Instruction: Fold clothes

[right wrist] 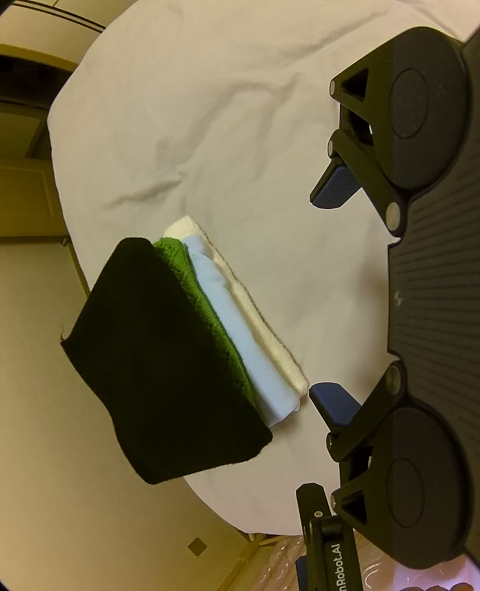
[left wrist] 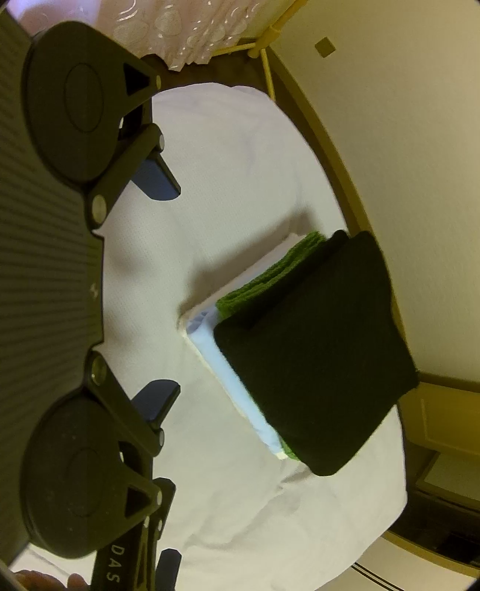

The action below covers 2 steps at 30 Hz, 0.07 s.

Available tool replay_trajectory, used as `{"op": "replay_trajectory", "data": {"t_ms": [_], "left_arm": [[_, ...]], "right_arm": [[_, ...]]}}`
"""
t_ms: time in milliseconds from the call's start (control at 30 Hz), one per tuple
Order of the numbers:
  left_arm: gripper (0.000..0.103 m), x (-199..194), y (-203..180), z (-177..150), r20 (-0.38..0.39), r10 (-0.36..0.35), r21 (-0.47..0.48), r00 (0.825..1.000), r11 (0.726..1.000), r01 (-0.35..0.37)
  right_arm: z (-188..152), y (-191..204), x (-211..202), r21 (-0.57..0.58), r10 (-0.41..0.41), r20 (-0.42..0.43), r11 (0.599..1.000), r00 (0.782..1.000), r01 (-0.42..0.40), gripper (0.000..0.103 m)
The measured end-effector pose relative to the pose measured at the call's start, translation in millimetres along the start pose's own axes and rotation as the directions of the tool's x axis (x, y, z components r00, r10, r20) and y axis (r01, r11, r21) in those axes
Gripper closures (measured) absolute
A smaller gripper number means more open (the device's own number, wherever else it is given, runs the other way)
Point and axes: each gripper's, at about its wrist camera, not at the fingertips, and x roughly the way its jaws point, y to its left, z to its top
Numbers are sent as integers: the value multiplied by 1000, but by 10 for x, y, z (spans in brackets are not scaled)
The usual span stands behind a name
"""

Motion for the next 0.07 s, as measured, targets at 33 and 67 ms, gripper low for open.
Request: {"op": "replay_trajectory", "data": {"t_ms": [33,67], "left_arm": [[1,-17,3,3,6,0,3,1000,1000,0],[1,-37,9,4,7,-6,4,1000,1000,6]], "right_arm": [[-3,11,-18,0,0,3,1000,1000,0,0],[-5,23,-33,0,0,6,1000,1000,-1,0]]}}
